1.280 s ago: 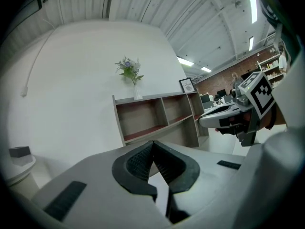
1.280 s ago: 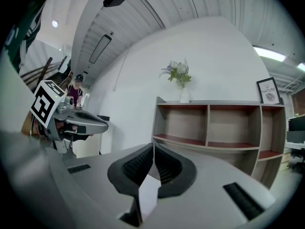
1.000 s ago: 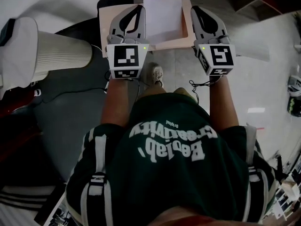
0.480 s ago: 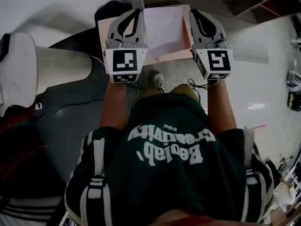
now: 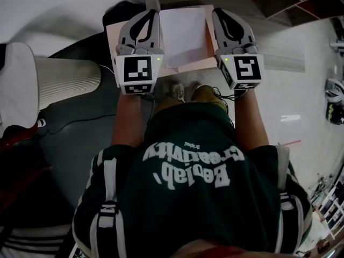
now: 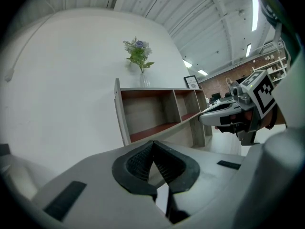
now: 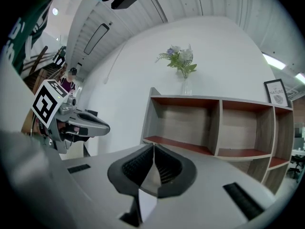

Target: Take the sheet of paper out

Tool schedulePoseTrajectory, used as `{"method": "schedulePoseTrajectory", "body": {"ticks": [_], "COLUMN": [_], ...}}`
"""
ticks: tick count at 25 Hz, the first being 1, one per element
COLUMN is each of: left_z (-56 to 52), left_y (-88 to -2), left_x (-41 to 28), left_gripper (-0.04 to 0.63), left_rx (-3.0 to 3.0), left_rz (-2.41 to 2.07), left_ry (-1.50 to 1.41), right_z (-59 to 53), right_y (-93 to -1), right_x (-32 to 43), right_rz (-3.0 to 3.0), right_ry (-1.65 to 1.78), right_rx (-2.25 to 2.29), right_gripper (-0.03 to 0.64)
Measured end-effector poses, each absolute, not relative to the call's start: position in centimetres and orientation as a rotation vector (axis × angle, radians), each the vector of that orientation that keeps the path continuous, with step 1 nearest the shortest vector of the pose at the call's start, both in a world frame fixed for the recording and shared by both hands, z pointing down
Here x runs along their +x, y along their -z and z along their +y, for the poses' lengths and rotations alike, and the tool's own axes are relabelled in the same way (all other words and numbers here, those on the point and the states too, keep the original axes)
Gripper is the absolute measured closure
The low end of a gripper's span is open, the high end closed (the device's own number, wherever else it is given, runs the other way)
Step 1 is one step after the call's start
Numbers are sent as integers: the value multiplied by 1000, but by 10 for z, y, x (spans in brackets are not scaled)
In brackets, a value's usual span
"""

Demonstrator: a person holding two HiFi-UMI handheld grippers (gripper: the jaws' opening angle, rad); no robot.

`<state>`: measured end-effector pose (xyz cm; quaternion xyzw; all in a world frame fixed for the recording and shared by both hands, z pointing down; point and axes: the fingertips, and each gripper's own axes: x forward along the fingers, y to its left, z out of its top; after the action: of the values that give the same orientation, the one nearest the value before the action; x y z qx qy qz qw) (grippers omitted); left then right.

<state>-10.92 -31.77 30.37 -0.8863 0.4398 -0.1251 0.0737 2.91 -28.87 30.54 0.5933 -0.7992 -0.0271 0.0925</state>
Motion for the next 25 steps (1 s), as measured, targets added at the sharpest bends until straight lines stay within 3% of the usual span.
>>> {"method": "schedulePoseTrajectory", "body": {"ticks": [25], "left_z": [-357], "left_y": [-341], "left_x": [-53], "left_gripper": [577], "left_rx": [-2554], "left_rz": [1593], "left_ry": [564], "right_z": [-367], "right_y": [-343], "right_x": [85], "right_rz": [-2640], "right_ry": [-39], "right_rx": [1488], "right_gripper": [580]}}
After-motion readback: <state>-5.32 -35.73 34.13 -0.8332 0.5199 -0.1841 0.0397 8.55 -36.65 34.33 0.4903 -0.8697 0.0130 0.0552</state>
